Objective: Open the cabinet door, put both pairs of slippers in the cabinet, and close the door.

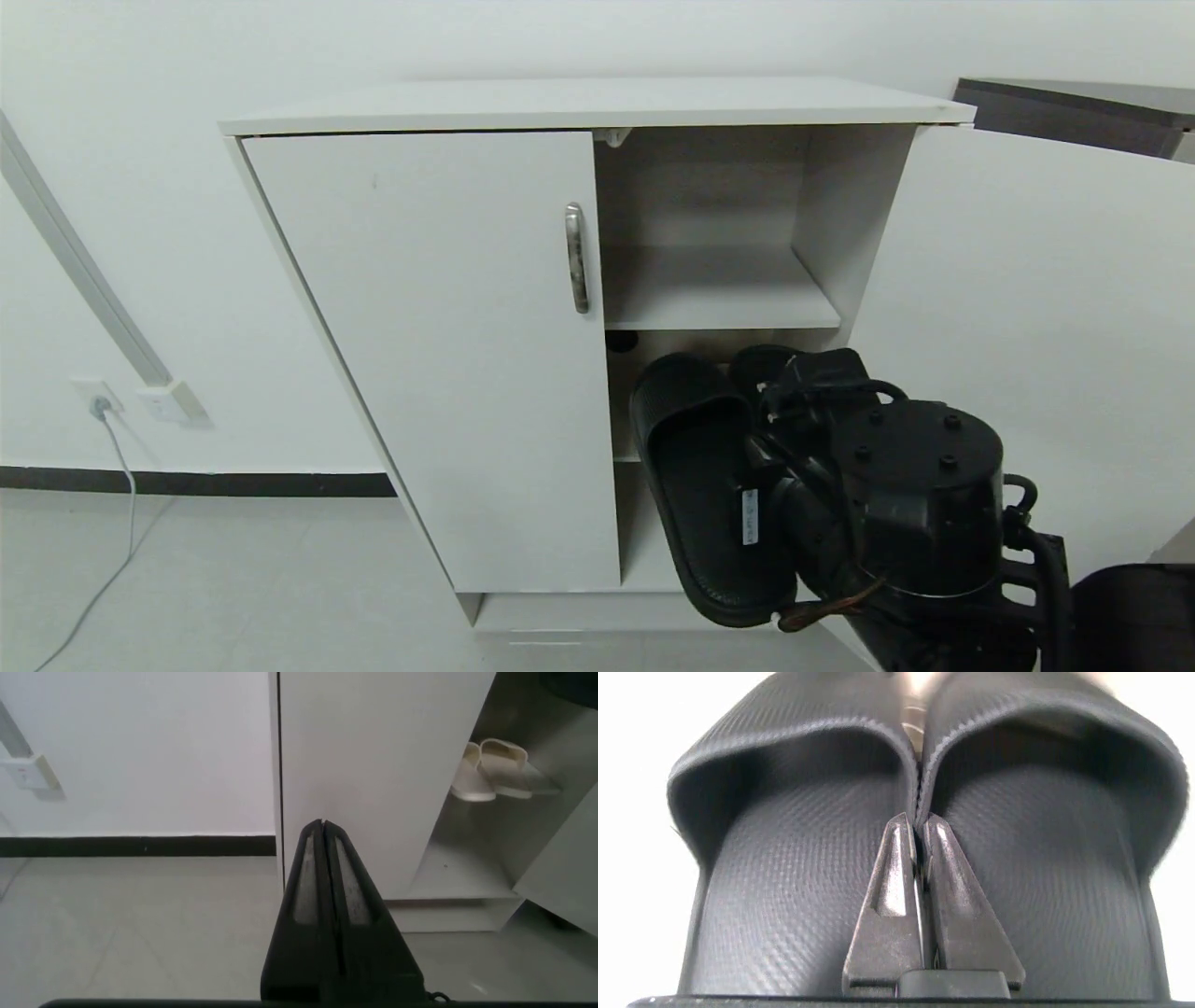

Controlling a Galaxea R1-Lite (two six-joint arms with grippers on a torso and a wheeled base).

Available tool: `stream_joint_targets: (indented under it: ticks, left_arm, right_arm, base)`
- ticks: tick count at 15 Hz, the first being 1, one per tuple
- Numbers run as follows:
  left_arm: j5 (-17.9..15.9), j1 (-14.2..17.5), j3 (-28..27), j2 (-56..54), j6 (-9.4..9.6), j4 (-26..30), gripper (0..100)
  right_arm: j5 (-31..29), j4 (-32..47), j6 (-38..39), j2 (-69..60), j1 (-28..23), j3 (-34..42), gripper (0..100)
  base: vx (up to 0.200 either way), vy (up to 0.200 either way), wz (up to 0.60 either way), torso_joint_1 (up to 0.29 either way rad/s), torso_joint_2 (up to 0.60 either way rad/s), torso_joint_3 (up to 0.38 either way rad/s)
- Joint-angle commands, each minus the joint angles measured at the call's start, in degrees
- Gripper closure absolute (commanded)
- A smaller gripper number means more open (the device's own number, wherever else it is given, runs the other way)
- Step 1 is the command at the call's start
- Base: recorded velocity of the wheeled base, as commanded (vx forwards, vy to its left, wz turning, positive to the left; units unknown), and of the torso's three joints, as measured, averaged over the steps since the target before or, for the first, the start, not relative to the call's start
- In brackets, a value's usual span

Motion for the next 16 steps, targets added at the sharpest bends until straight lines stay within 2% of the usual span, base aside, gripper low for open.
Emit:
stream_joint_targets:
  ticks: [1,5,11,16]
  left_arm:
    - [0.0,0.0,0.0,0.1,-0.02,0.0,100]
    - [0.0,0.0,0.0,0.1,-0.02,0.0,100]
    - [-0.1,0.0,0.0,0.1,0.07,0.0,100]
    - [-0.2,0.0,0.0,0.1,0.25,0.1,100]
  right_arm:
    - [-2.1,5.5,2.3,-1.1,0.3,-5.9,100]
    - [-3.6,15.5,5.8,-1.2,-1.2,-13.3,100]
    - [-3.5,18.2,5.8,1.2,-4.1,-19.5,100]
    - [-3.5,18.0,5.8,2.0,-4.9,-19.6,100]
  base:
    - [0.000,0.000,0.00,0.000,0.00,0.000]
    - [0.000,0.000,0.00,0.000,0.00,0.000]
    - [0.000,0.000,0.00,0.000,0.00,0.000]
    - [0.000,0.000,0.00,0.000,0.00,0.000]
